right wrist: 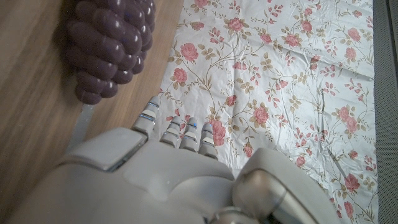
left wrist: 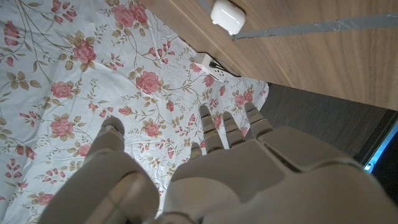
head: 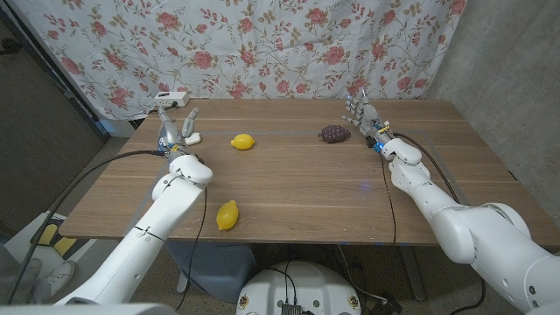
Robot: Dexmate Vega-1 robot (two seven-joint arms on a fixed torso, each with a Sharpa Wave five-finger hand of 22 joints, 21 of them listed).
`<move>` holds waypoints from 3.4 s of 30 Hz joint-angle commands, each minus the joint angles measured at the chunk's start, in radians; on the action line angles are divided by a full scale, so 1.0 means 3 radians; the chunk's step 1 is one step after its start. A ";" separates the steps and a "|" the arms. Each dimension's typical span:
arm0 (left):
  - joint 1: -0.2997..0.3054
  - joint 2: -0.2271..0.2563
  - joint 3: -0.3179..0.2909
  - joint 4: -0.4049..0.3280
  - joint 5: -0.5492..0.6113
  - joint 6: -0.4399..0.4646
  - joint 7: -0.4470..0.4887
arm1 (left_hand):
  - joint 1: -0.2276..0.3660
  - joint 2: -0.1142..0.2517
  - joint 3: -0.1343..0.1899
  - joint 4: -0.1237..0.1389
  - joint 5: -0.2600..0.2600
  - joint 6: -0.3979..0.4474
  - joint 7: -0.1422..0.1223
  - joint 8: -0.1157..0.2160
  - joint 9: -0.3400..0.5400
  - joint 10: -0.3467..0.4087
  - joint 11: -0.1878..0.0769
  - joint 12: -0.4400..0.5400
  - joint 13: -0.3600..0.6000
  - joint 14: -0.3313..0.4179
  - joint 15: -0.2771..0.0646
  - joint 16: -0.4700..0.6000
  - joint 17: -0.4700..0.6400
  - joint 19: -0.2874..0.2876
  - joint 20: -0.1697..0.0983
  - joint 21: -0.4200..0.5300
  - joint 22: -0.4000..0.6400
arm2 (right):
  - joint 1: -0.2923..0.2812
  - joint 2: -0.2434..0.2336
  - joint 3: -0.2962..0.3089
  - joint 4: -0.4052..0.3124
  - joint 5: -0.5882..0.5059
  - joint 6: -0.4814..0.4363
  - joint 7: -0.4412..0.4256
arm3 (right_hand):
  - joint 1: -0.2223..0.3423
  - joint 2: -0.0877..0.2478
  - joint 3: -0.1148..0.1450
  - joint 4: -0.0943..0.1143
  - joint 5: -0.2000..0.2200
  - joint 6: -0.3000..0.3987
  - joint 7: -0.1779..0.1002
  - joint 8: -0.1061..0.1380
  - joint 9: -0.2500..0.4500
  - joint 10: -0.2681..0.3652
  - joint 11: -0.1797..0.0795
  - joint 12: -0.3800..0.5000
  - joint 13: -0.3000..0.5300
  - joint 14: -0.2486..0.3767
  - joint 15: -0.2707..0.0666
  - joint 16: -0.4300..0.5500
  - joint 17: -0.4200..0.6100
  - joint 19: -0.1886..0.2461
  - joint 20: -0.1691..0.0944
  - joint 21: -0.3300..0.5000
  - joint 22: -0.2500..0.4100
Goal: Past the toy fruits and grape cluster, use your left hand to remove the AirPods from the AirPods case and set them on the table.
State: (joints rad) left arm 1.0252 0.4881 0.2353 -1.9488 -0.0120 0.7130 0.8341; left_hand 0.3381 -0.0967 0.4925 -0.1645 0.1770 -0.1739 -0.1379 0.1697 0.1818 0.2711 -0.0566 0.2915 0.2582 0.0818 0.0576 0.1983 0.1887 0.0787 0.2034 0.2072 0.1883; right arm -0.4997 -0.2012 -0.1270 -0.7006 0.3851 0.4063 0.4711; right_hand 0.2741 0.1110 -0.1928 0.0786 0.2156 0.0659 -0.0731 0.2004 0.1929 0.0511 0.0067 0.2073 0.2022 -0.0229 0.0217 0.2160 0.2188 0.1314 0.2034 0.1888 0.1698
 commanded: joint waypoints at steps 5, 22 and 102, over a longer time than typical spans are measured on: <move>-0.0113 0.0160 0.0085 -0.0062 0.0157 0.0601 -0.0196 | 0.0023 -0.0057 -0.0025 0.0011 0.0000 -0.0417 0.0050 0.0004 0.0007 -0.0017 0.0022 -0.0009 0.0029 -0.0021 0.0020 0.0003 0.0013 -0.0037 0.0027 -0.0007 0.0015 | 0.0138 0.0060 0.0018 0.0228 -0.0060 0.0058 0.0049 | 0.0042 -0.0005 -0.0010 -0.0021 -0.0002 0.0029 0.0001 0.0019 0.0018 0.0026 -0.0011 0.0010 0.0016 0.0005 -0.0004 0.0019 0.0001 0.0005 0.0000 0.0008 0.0012; -0.0210 0.0354 0.0234 -0.0006 0.0339 0.0765 -0.0310 | 0.0101 -0.0061 -0.0018 -0.0003 0.0009 -0.0500 0.0067 0.0022 0.0008 -0.0038 -0.0012 -0.0021 0.0044 -0.0047 0.0010 0.0003 0.0013 -0.0047 0.0032 -0.0006 0.0015 | 0.0111 0.0068 0.0044 0.0188 -0.0085 0.0037 0.0055 | 0.0048 -0.0003 -0.0007 -0.0024 -0.0005 0.0030 -0.0002 0.0018 0.0018 0.0024 -0.0010 0.0007 0.0016 0.0004 -0.0003 0.0019 0.0001 0.0001 0.0001 0.0007 0.0012; -0.0567 0.0412 0.0556 0.0424 0.0660 0.1243 -0.0577 | 0.0253 -0.0048 -0.0090 0.0045 0.0003 -0.0345 0.0074 0.0107 0.0007 0.0186 -0.0047 0.0036 0.0156 0.0078 -0.0084 0.0061 0.0007 0.0064 0.0009 0.0036 0.0014 | 0.0027 0.0013 0.0066 0.0094 -0.0032 -0.0033 0.0084 | 0.0083 0.0008 0.0013 -0.0039 -0.0020 0.0028 0.0001 0.0012 0.0019 0.0026 -0.0011 0.0003 0.0017 0.0002 0.0005 0.0017 0.0002 -0.0006 0.0002 0.0007 0.0012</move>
State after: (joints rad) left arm 0.8659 0.6616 0.4011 -1.8545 0.1929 1.0736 0.6164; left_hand 0.4045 -0.1091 0.4713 -0.1515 0.1770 -0.1679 -0.1215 0.2051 0.1820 0.3302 -0.0799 0.3037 0.2997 0.1072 0.0253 0.2185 0.1883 0.0949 0.2019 0.2160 0.1881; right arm -0.4879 -0.1947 -0.1093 -0.6696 0.3713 0.3993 0.4986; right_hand 0.2859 0.1150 -0.1860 0.0718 0.2108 0.0679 -0.0712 0.2004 0.1930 0.0511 0.0067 0.2073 0.2022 -0.0229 0.0217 0.2160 0.2188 0.1314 0.2034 0.1887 0.1698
